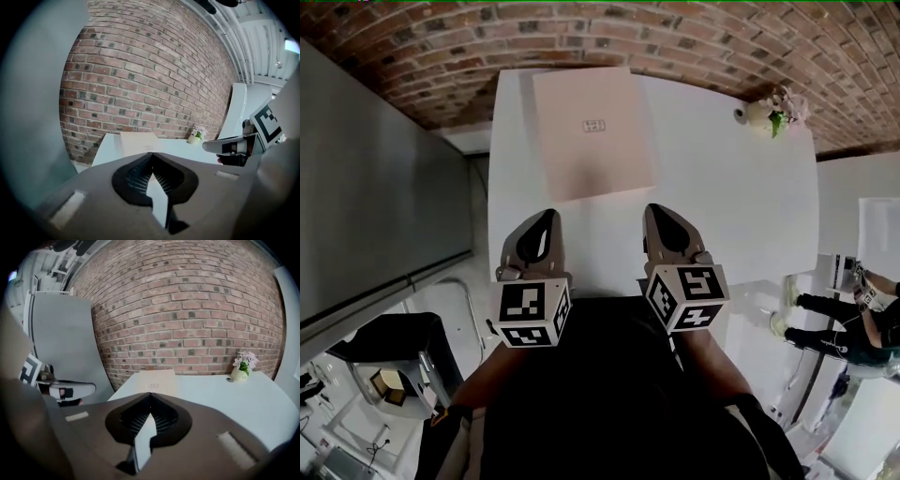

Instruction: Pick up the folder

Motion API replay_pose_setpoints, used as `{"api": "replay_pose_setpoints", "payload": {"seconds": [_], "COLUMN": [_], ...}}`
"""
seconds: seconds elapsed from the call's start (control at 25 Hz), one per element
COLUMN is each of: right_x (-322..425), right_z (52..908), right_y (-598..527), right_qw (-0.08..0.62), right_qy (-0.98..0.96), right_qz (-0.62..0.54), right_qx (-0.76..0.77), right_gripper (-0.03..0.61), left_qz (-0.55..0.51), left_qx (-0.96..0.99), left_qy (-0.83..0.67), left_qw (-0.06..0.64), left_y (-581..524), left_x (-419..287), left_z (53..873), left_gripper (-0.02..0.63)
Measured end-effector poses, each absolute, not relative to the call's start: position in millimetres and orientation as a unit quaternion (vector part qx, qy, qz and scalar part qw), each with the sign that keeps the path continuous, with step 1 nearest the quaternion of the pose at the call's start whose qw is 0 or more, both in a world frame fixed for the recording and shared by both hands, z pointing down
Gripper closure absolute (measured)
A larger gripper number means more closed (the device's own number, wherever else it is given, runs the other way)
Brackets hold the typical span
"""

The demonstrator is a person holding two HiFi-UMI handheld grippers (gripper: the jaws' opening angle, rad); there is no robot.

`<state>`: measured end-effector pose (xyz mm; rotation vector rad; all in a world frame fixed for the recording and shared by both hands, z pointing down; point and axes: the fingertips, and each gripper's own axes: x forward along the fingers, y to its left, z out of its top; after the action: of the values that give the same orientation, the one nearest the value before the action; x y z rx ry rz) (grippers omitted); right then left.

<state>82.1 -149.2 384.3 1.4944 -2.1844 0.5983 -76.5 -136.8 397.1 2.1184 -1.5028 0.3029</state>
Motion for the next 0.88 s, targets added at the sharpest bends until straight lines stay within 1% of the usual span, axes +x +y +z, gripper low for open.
{"api": "replay_pose_setpoints", "payload": {"seconds": [0.24,0.28,0.32,0.36,0.48,0.6,0.8,0.88], "right_x": [91.7,92.4,92.8,93.3,96.3,99.7,101.5,101.9], "right_z": [418.0,423.5,428.5,433.1,444.7,457.2,483.6,493.3], "right_y": [-177.5,-181.0,-184.2,-187.4,-196.6,-204.9,-216.7,-221.5], "right_qw": [0.243,0.246,0.248,0.251,0.259,0.266,0.276,0.278], "right_qy": [-0.786,-0.786,-0.787,-0.788,-0.787,-0.786,-0.789,-0.787], "right_qz": [0.242,0.249,0.256,0.262,0.27,0.282,0.304,0.315], "right_qx": [0.515,0.509,0.503,0.498,0.491,0.481,0.456,0.451], "right_gripper": [0.575,0.574,0.523,0.492,0.462,0.424,0.321,0.293], "left_qz": [0.128,0.132,0.137,0.142,0.162,0.17,0.174,0.177], "left_qx": [0.762,0.76,0.759,0.757,0.748,0.738,0.723,0.717], "left_qy": [-0.567,-0.565,-0.564,-0.564,-0.563,-0.559,-0.562,-0.56], "left_qw": [0.286,0.291,0.296,0.299,0.311,0.337,0.363,0.376], "left_y": [-158.3,-161.4,-164.4,-167.4,-174.7,-180.9,-193.4,-197.1], "left_x": [-73.2,-71.6,-70.4,-69.7,-68.2,-64.0,-65.1,-66.2], "left_z": [418.9,423.0,427.1,431.6,449.1,464.8,483.9,492.9], "left_gripper": [0.611,0.581,0.538,0.535,0.508,0.465,0.378,0.346]}}
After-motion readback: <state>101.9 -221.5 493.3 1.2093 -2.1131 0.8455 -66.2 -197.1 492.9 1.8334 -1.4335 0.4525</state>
